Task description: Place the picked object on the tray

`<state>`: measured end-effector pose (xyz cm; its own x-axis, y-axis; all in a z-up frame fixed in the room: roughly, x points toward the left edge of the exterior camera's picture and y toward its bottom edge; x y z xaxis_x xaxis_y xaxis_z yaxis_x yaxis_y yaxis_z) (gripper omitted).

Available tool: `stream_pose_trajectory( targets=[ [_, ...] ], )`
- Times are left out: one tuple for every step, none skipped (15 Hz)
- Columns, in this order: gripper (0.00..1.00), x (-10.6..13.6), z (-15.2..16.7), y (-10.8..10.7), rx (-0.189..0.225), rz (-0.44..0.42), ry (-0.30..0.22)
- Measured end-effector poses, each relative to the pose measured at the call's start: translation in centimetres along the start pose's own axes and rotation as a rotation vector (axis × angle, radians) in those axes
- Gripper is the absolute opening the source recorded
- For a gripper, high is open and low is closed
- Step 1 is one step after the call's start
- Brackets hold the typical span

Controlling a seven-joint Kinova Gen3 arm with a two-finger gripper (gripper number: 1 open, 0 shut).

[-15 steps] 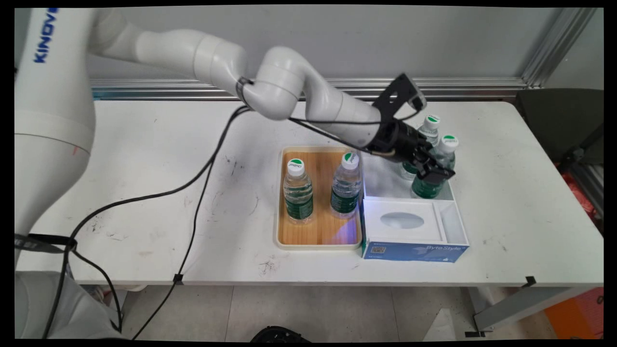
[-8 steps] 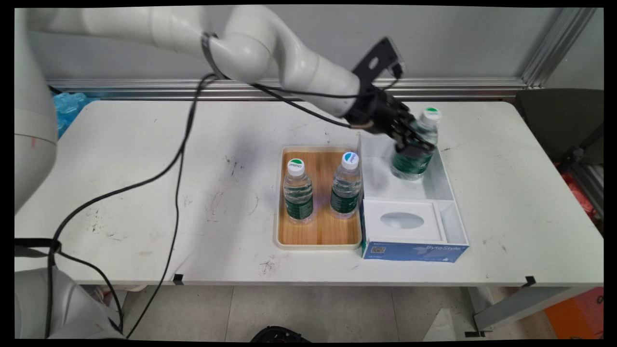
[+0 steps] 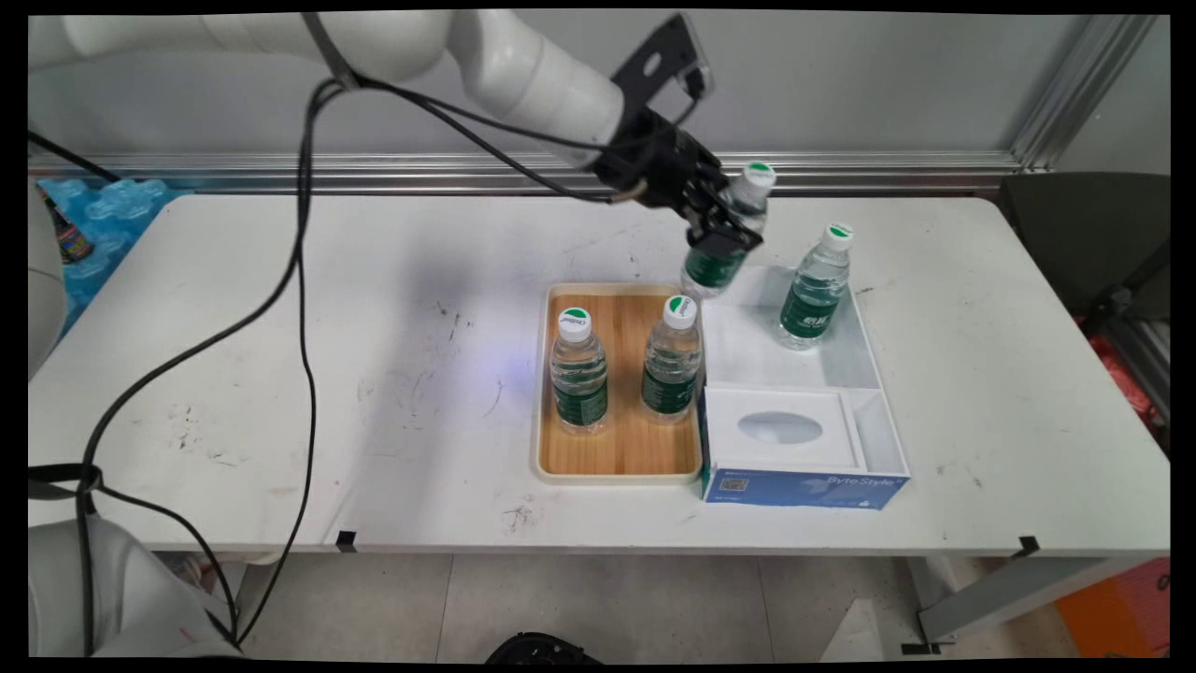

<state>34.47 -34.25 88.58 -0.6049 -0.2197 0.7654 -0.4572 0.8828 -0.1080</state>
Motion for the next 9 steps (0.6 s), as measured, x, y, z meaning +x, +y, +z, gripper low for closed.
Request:
stream_pose_trajectory(
  targets=[
    [0.00, 0.0, -0.6, -0.3, 0.002, 0.003, -0.003],
    [0.00, -0.1, -1.3, -0.5, 0.007, 0.004, -0.007],
    [0.00, 0.0, -1.8, -0.8, 0.008, 0.008, -0.010],
    [0.00, 0.0, -2.5, -1.1, 0.011, 0.009, -0.013],
    [0.00, -0.1, -3.0, -1.2, 0.015, 0.006, -0.016],
    [0.00, -0.1, -3.6, -1.4, 0.016, 0.002, -0.018],
    [0.00, -0.3, -4.1, -1.6, 0.019, -0.006, -0.020],
    [0.00, -0.4, -4.5, -1.7, 0.020, -0.013, -0.022],
    [0.00, -0.6, -5.0, -1.9, 0.022, -0.024, -0.023]
  ],
)
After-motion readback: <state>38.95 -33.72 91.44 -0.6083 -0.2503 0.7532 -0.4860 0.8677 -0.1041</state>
